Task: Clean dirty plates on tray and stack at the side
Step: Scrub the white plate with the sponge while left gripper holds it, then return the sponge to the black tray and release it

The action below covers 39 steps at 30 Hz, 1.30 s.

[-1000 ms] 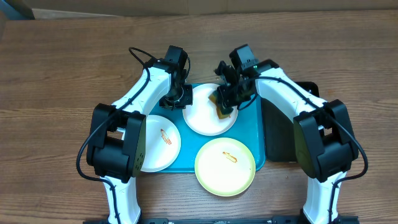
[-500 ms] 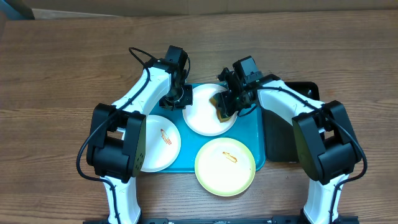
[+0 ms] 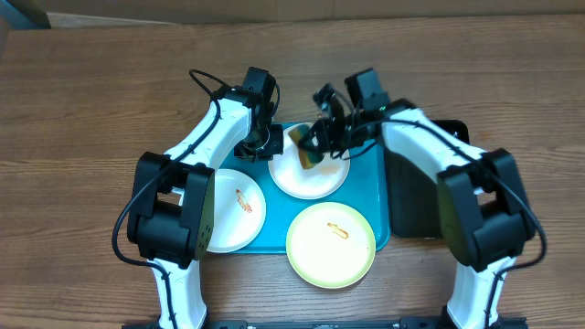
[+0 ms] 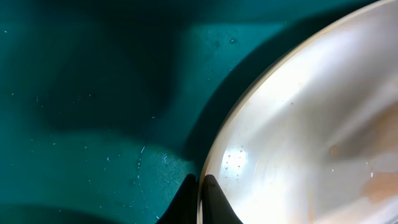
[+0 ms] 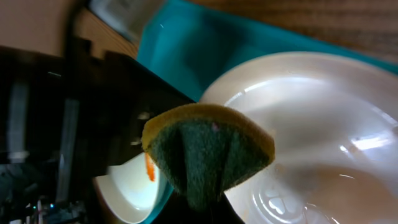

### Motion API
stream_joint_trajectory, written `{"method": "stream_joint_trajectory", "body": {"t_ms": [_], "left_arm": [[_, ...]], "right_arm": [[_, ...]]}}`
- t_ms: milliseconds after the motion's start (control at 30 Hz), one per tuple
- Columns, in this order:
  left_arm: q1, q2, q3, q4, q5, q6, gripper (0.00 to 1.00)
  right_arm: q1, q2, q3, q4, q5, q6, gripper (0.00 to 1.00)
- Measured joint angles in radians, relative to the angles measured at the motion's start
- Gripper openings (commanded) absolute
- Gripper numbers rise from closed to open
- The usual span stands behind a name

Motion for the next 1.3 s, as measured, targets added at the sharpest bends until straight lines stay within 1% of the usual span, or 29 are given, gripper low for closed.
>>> {"method": "stream_joint_trajectory", "body": {"t_ms": [67,167,200,233,367,500,700,867,967,1000,1033,1067,1133,1267,1300], "left_arm": [[0.000,0.000,0.000,0.000,0.000,0.000,0.05],[0.000,0.000,0.000,0.000,0.000,-0.001,0.10],[0.000,0.000,0.000,0.000,0.000,-0.003,0.11],[0.000,0.000,0.000,0.000,-0.001,-0.004,0.16],[0.000,0.000,0.000,0.000,-0.001,-0.011,0.18],[0.000,0.000,0.000,0.000,-0.001,-0.011,0.19],[0.000,0.000,0.000,0.008,-0.001,-0.011,0.19],[0.000,0.000,0.000,0.011,-0.001,-0.011,0.21],[0.000,0.000,0.000,0.006,-0.001,-0.011,0.23],[0.000,0.000,0.000,0.006,-0.001,-0.012,0.24],[0.000,0.000,0.000,0.005,-0.001,-0.014,0.26],[0.000,0.000,0.000,0.004,-0.001,-0.015,0.28],[0.000,0.000,0.000,0.004,-0.001,-0.018,0.31],[0.000,0.000,0.000,0.004,-0.001,-0.018,0.33],[0.000,0.000,0.000,0.002,-0.001,-0.018,0.33]], "right_arm": [[-0.027,-0.038,0.025,-0.061,0.006,0.003,0.04],[-0.109,-0.132,0.039,-0.179,0.037,-0.001,0.04],[-0.138,-0.156,0.041,-0.209,0.048,-0.002,0.04],[-0.171,-0.179,0.044,-0.245,0.064,-0.003,0.04],[-0.336,-0.237,0.060,-0.487,0.195,-0.042,0.04],[-0.428,-0.237,0.032,-0.582,0.409,-0.062,0.04],[-0.434,-0.237,-0.106,-0.499,0.589,-0.043,0.04],[-0.429,-0.237,-0.198,-0.426,0.648,-0.024,0.04],[-0.429,-0.237,-0.219,-0.396,0.663,-0.012,0.20],[-0.429,-0.237,-0.220,-0.391,0.665,-0.005,0.33],[-0.429,-0.237,-0.221,-0.387,0.665,-0.002,0.49],[-0.429,-0.237,-0.221,-0.385,0.667,-0.001,0.60],[-0.428,-0.237,-0.221,-0.385,0.669,0.003,0.65],[-0.431,-0.236,-0.211,-0.409,0.671,0.014,0.67],[-0.435,-0.235,-0.193,-0.434,0.671,0.018,0.69]]}}
